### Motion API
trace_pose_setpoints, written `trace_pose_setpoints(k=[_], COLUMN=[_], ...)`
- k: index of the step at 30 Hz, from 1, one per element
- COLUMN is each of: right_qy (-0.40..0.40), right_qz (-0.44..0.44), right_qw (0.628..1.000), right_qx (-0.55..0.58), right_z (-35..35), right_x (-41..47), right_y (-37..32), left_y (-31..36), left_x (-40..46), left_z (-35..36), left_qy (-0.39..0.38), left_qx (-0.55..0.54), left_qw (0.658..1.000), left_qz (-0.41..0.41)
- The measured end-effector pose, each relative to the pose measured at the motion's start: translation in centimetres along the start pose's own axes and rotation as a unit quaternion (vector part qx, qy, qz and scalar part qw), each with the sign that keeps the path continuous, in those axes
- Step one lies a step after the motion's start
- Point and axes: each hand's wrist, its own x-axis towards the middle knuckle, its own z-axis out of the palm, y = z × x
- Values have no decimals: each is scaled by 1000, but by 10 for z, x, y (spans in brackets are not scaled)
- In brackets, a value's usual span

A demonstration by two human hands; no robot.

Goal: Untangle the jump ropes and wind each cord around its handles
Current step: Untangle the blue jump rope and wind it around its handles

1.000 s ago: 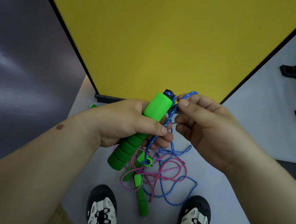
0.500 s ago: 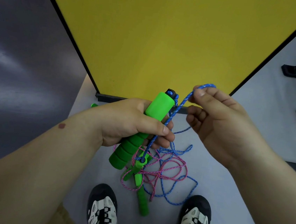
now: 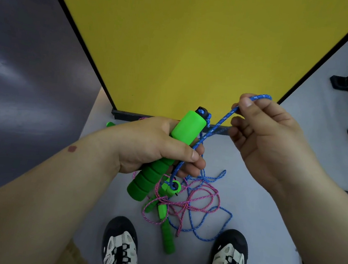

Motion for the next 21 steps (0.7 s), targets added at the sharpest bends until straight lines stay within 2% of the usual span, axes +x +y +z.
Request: trace_pose_setpoints(k=[2,6,8,16,19,21], right_qy=[-5,-74,-84,11,12,-19], right_qz=[19,74,78,9,24,50], right_qw=[1000,994,993,1000,1000,998], right_qx=[8,-15,-35,14,14,10], right_z=[0,5,5,-1,0,1], right_x=[-1,-5,-6,2,1,-1], right_y=[1,7,9,0,0,4], left_y=[0,0,0,0,0,0], left_x=[1,1,1,0,0,1], left_z=[0,-1,-1,-1,-2,-2], left_qy=[2,2,2,-2,-4,-3], left_qx=[0,-9,-7,-5,-6,-5], left_qw=[1000,1000,1000,1000,1000,1000], left_qz=[3,3,3,1,1,1])
